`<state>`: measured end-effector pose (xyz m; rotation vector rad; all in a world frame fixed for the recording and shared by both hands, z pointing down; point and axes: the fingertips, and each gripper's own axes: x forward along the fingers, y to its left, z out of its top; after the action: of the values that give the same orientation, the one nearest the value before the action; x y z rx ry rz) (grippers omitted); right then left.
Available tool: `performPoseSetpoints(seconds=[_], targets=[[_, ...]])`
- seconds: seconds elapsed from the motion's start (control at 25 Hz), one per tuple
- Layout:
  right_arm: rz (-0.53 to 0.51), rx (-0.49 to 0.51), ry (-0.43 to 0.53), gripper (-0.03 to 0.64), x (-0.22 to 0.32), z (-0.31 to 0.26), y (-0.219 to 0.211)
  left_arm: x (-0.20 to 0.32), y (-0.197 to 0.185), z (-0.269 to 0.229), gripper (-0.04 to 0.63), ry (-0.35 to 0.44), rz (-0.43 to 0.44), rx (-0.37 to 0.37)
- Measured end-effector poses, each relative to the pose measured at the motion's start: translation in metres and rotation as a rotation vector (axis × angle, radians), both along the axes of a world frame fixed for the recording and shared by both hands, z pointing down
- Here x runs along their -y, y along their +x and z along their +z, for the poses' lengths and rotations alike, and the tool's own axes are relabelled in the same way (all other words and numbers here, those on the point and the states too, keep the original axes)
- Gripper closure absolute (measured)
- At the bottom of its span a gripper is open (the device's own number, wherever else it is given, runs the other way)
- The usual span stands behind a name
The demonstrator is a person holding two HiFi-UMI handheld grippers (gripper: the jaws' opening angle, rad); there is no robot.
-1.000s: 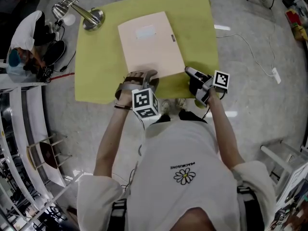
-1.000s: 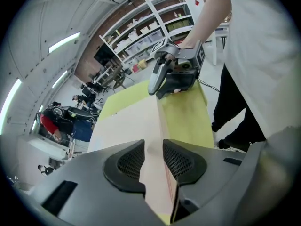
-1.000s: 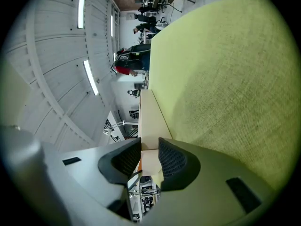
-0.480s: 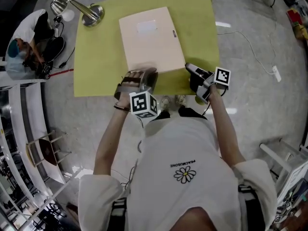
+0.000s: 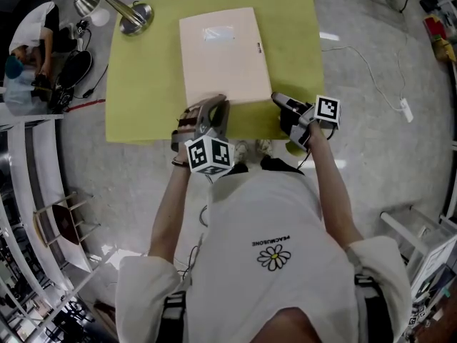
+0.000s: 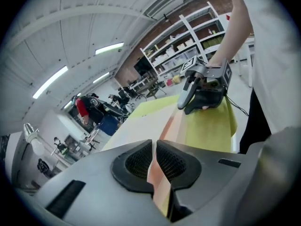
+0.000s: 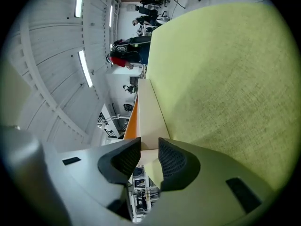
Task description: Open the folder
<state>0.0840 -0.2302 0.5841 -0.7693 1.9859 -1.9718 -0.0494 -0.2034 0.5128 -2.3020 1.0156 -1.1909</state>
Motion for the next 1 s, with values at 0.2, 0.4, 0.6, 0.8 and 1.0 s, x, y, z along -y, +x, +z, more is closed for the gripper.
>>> performPoseSetpoints(seconds=[0.2,0.4,0.6,0.8,1.0], targets=[[0.015,-0.014,0.003,0.508,0.000,0.002,0.001,0.015,-0.018,-0.031,0.565,0.058,-0.195,-0.225],[-0.006,-0.042,0.014,0.505,0.000,0.001,0.002,0.022,-0.055,-0.071,0.569,0.103,-0.397,-0.459],[-0.007,-0.046,0.009,0.506,-0.001,0.000,0.001,0.005,-0.086,-0.069,0.577,0.153,-0.468,-0.430],[-0.012,-0.054,0.006,0.509,0.000,-0.002,0.000,-0.003,-0.140,-0.063,0.580,0.132,-0.668,-0.545],[-0.004,-0.049,-0.002,0.509,-0.001,-0.002,-0.001,-0.007,-0.179,-0.052,0.580,0.108,-0.806,-0.623]])
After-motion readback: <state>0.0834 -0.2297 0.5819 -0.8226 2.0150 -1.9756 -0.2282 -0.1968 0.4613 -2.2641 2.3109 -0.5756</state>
